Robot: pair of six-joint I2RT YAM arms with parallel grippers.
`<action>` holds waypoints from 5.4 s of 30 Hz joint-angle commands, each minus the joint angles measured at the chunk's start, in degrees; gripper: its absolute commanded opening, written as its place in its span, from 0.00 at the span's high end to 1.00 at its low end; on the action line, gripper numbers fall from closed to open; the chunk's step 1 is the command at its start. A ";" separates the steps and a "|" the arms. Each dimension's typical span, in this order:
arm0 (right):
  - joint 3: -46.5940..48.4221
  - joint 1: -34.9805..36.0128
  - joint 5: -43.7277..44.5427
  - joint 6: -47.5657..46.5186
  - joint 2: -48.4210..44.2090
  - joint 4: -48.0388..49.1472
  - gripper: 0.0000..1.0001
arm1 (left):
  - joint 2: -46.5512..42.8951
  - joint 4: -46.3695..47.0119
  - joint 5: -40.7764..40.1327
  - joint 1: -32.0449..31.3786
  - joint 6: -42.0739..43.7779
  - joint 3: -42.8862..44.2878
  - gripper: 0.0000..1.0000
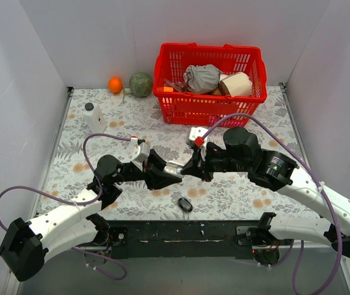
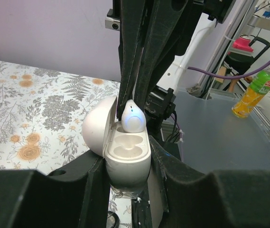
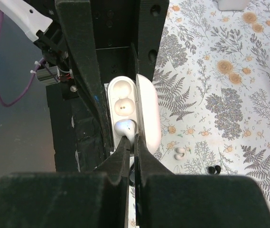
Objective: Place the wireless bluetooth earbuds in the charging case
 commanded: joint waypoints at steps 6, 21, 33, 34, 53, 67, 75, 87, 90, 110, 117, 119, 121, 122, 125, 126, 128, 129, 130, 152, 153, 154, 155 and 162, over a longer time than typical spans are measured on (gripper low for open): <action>2.20 1.33 2.77 2.58 2.21 -0.49 0.99 | -2.84 3.91 -5.72 -0.39 2.06 -0.26 1.00; 4.83 2.30 6.03 3.72 3.44 -1.72 0.71 | -4.07 4.61 -6.51 -0.39 2.50 -1.67 1.00; 5.27 2.30 6.47 5.83 3.09 -0.93 0.72 | -4.24 5.05 -6.33 -0.39 2.33 -2.28 1.00; 5.27 2.30 6.21 5.92 3.09 -0.58 0.73 | -4.33 4.96 -6.33 -0.39 2.24 -2.37 1.00; 8.34 2.30 8.75 6.63 1.25 -1.98 0.52 | -5.21 4.52 -7.12 -0.39 2.76 -3.34 1.00; -10.08 0.11 29.06 11.72 -5.88 3.46 0.61 | -15.65 -10.21 -11.16 -0.39 5.49 -4.13 1.00; -22.41 -3.23 24.14 16.47 3.96 14.00 0.68 | -24.71 -19.12 -13.80 -0.39 4.62 -5.18 1.00; -20.31 -7.10 19.57 16.64 23.03 21.48 0.68 | -29.20 -22.20 -14.50 -0.47 3.20 -6.59 1.00; -18.55 -7.28 17.63 16.99 26.29 21.48 0.66 | -30.17 -22.99 -14.94 -0.39 3.20 -7.03 1.00; -22.59 -7.19 7.26 19.19 30.95 25.97 0.99 | -31.22 -23.43 -14.60 -0.39 1.98 -8.79 1.00; -22.50 -7.28 8.66 19.02 33.06 25.70 0.99 | -31.31 -23.52 -14.68 -0.39 1.71 -8.96 1.00; -22.50 -7.45 9.63 19.02 33.50 25.61 0.99 | -31.49 -23.43 -14.59 -0.39 1.62 -8.96 1.00; -22.76 -7.80 10.33 19.02 33.41 25.96 0.99 | -31.57 -23.43 -14.60 -0.39 1.54 -9.05 1.00; -22.94 -7.98 10.60 18.93 33.50 25.88 0.99 | -31.49 -23.51 -14.77 -0.39 1.53 -9.05 1.00; -23.29 -8.86 10.95 18.49 33.41 26.14 0.99 | -31.57 -23.52 -14.68 -0.39 1.45 -9.05 1.00; -23.38 -9.12 10.95 18.49 33.50 26.23 0.99 | -31.49 -23.52 -14.77 -0.39 1.45 -9.05 1.00; -23.38 -9.74 11.04 18.14 33.50 26.32 0.99 | -31.58 -23.52 -14.77 -0.39 1.45 -9.05 1.00; -23.29 -10.00 11.21 18.05 33.50 26.32 0.99 | -31.58 -23.52 -14.68 -0.39 1.53 -9.14 1.00; -23.29 -10.44 11.30 17.88 33.85 26.23 0.99 | -31.58 -23.60 -14.77 -0.39 1.53 -9.05 1.00; -21.18 -11.15 11.04 17.53 30.25 22.54 0.99 | -31.40 -24.04 -15.03 -0.39 1.71 -8.88 1.00; -21.27 -10.80 10.95 17.52 30.16 22.62 0.99 | -31.31 -23.96 -15.03 -0.39 1.62 -9.05 1.00; -21.36 -10.71 10.78 17.44 30.68 22.62 0.99 | -31.31 -23.87 -14.95 -0.39 1.62 -9.14 1.00; -21.18 -10.71 10.51 17.44 31.04 23.06 0.99 | -31.14 -23.78 -14.86 -0.39 1.54 -9.05 1.00; -19.51 -10.71 10.33 17.09 35.17 22.89 0.99 | -30.43 -23.43 -14.15 -0.39 1.01 -8.79 1.00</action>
